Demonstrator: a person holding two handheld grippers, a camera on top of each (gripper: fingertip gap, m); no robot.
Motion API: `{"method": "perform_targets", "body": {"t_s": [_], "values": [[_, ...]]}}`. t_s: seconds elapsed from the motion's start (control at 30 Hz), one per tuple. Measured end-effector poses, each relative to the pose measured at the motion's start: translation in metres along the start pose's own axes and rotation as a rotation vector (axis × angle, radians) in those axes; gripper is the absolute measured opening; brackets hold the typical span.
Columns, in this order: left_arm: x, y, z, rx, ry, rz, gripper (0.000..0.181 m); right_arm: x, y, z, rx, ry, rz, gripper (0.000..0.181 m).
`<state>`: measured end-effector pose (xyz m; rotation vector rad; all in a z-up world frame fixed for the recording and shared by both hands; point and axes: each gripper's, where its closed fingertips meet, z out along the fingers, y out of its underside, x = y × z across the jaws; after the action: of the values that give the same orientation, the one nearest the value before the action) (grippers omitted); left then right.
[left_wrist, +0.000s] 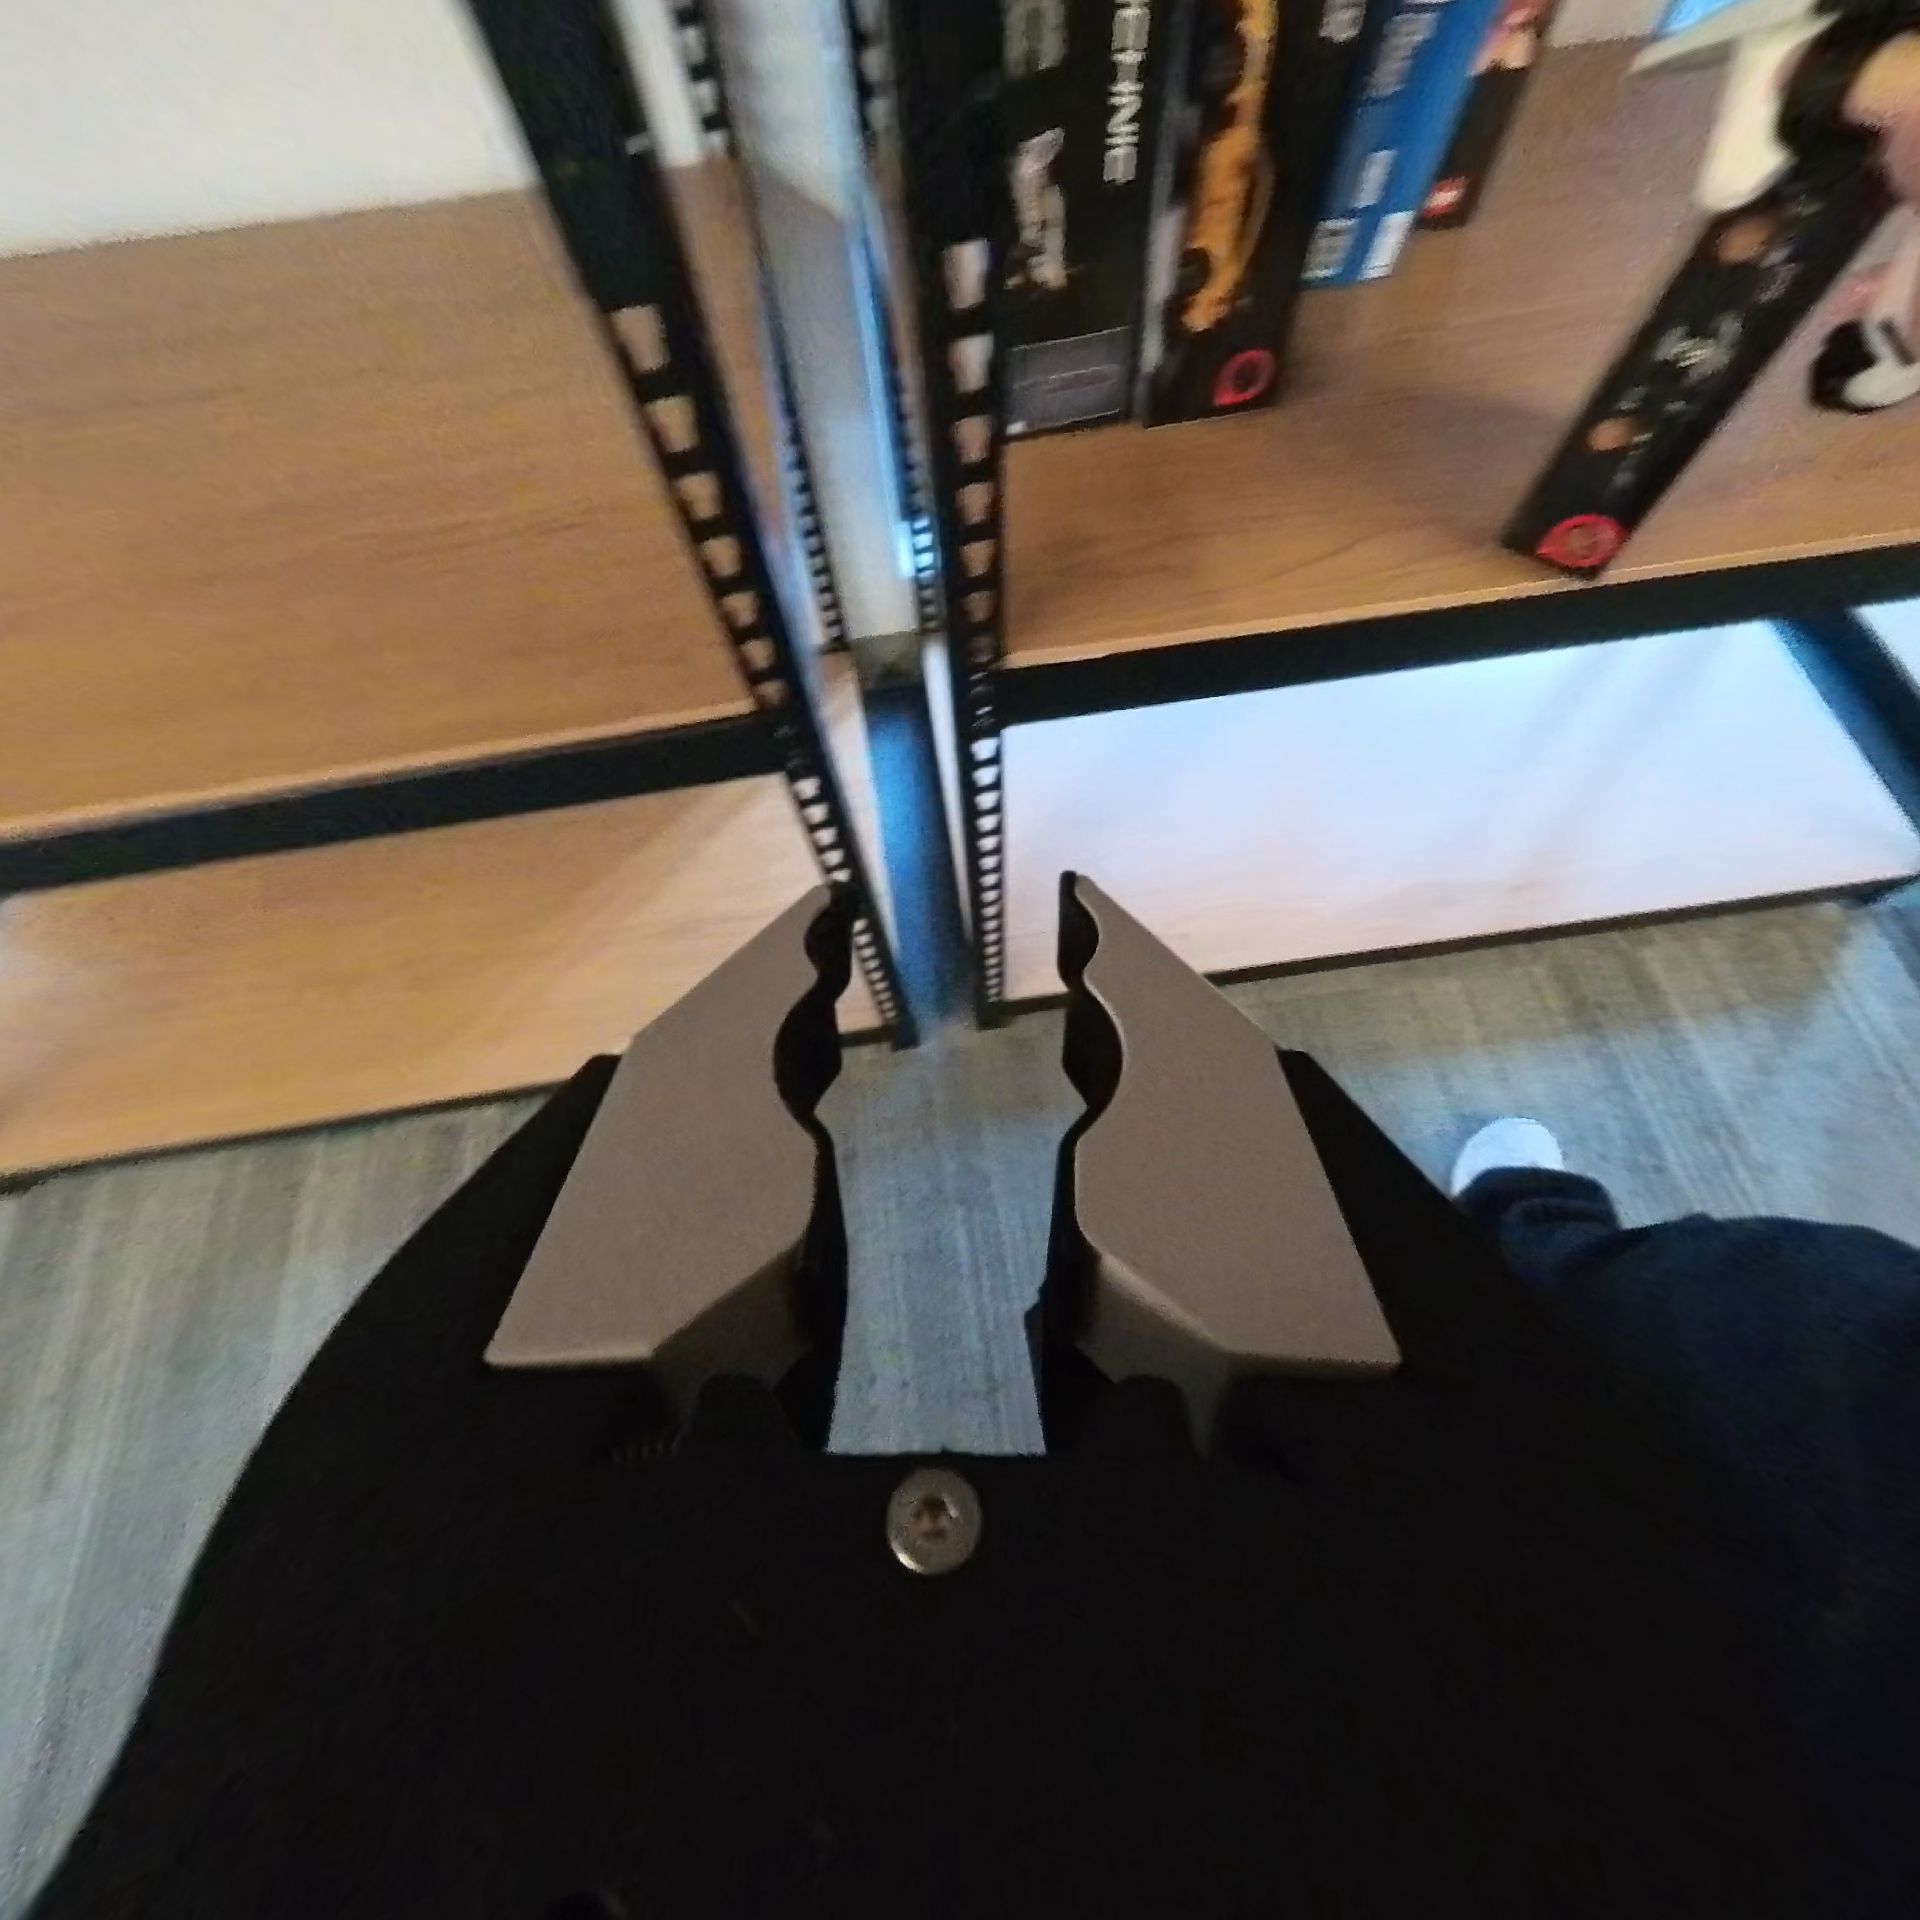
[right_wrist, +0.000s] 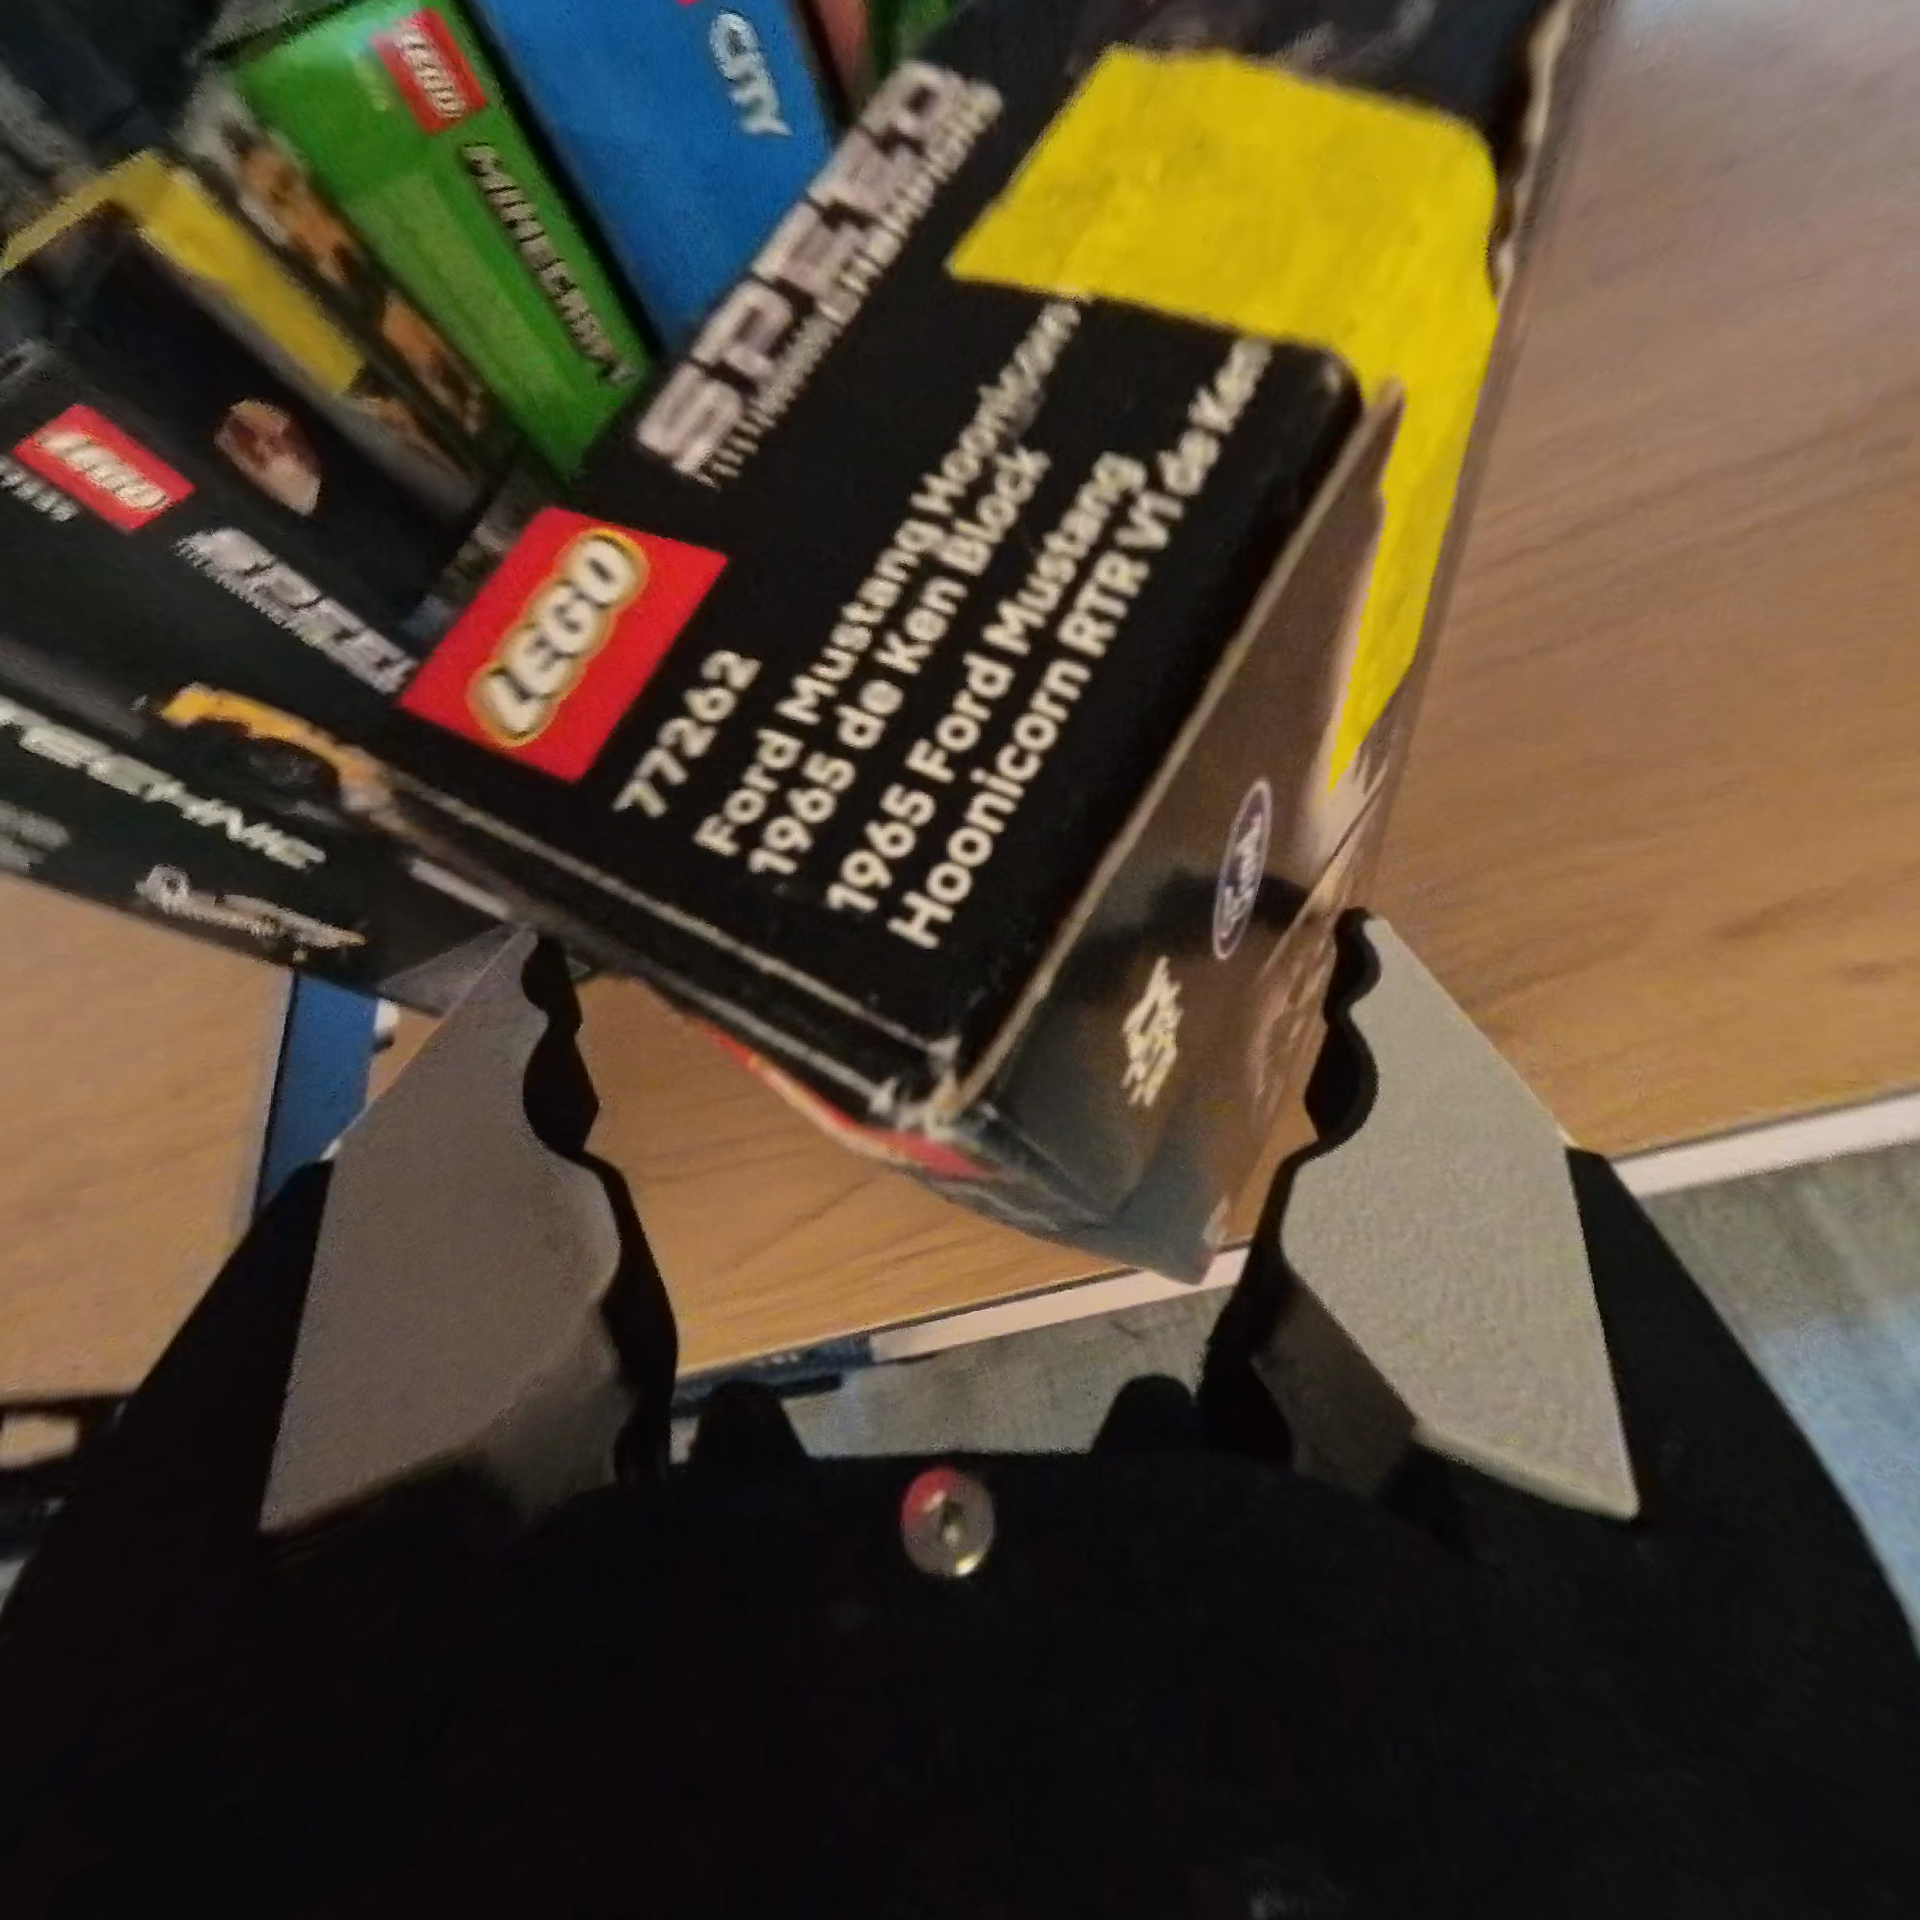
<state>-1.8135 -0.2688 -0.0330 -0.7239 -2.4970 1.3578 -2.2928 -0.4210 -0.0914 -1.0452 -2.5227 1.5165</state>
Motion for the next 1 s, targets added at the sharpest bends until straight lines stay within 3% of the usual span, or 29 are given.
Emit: {"method": "perform_targets", "body": {"t_s": [0.13,0.23,0.33,0.5,0.6,0.77,1.0], "values": [[-0.038,0.014,-0.027,-0.012,-0.099,-0.058,0.036,0.016,0.003,0.014,-0.01,0.08,0.16,0.137],[-0.048,0.018,-0.031,-0.009,-0.118,-0.08,0.036,0.028,-0.005,0.017,-0.004,0.07,0.006,0.113],[-0.045,0.025,-0.025,-0.023,-0.108,-0.081,0.035,0.037,-0.006,0.014,-0.007,-0.037,-0.148,0.096],[-0.028,0.032,-0.005,-0.055,-0.06,-0.093,0.031,0.037,-0.01,0.01,0.013,-0.344,-0.182,0.093],[-0.015,0.032,0.01,-0.081,-0.041,-0.093,0.031,0.035,-0.014,0.016,-0.027,-0.415,-0.234,0.093],[0.012,0.021,0.03,-0.1,-0.028,-0.087,0.03,0.013,-0.021,0.042,-0.041,-0.458,-0.263,0.093],[0.047,0.026,0.031,-0.131,-0.102,-0.158,0.029,-0.056,-0.024,0.089,-0.103,-0.57,-0.309,0.098]]}}
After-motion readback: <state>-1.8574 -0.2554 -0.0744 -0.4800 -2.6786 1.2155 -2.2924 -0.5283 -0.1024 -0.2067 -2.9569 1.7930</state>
